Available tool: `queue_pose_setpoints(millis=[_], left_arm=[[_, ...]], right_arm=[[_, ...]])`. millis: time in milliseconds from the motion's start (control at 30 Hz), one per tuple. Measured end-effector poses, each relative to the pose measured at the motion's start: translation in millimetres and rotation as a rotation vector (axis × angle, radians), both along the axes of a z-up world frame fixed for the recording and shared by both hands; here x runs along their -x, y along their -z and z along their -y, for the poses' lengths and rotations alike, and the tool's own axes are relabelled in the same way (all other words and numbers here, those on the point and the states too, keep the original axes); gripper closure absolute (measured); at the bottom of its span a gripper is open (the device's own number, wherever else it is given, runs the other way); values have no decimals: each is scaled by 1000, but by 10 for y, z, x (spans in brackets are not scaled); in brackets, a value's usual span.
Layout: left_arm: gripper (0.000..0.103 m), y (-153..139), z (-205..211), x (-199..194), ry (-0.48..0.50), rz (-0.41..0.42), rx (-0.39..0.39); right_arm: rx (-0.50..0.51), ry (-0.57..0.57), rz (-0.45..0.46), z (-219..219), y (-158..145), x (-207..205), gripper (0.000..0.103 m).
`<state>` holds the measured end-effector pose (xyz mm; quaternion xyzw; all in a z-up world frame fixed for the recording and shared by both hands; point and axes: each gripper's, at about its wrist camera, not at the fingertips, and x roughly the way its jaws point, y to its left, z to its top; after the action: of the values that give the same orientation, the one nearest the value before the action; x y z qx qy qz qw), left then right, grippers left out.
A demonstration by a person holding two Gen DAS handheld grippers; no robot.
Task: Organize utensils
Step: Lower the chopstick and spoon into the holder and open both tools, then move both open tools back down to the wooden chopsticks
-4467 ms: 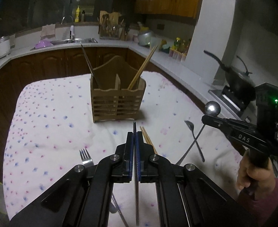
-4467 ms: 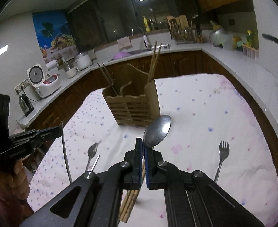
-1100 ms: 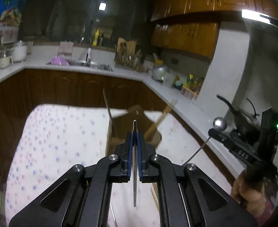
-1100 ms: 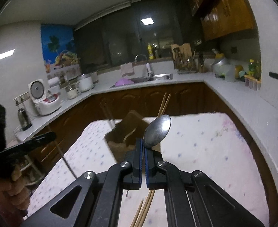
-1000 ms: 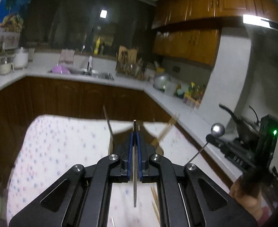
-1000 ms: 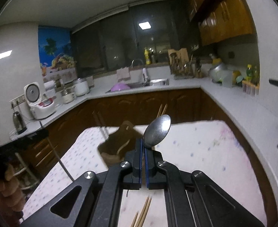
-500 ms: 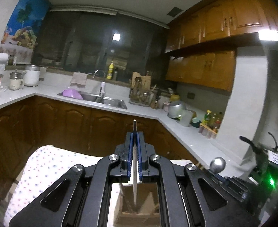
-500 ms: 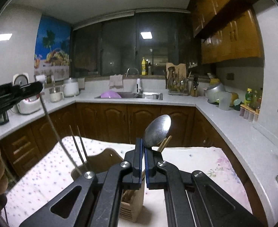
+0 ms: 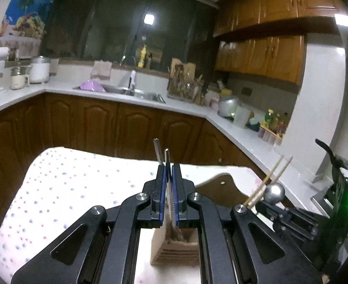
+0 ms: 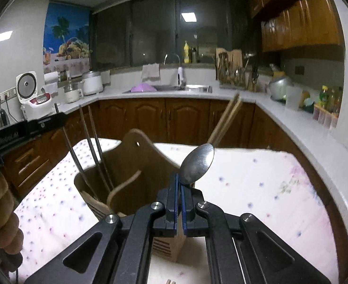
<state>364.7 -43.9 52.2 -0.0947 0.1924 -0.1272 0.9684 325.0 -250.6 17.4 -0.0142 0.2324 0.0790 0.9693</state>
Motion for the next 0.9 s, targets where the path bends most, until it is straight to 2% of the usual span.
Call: queue_pose_setpoints(millis=[433,500,533,567,600,633,667,800,900], left_arm=[[97,38,-3,-101,3,-56,-13],[95,17,1,-91,3,-61,-15],[93,20,-4,-89,5,-64,-14],[88,1,1,-77,4,-65,-14],[82,-8,0,-64,-1,-67,-14],[71,-11,-11,-45,-5,-65,-9],[62,-19,-17,-20,-7,-63,-7],[44,-34,-43,107,-9,-58,-6],[32,-38,-69,233,-12,-57,-23]], right_arm=[[-44,-20,-39,57,4,-42,98],[-53,-16,-37,72,-11,-23,93],[-58,-15,-36,81,-21,-16,84],[-67,-16,-33,94,-33,1,73],[-75,-18,-31,103,-47,19,68],[-79,-16,-28,110,-59,39,62],[-82,-15,-25,118,-68,58,60],[-95,-5,-27,164,-87,126,54],[-113,4,-34,224,-79,202,42]])
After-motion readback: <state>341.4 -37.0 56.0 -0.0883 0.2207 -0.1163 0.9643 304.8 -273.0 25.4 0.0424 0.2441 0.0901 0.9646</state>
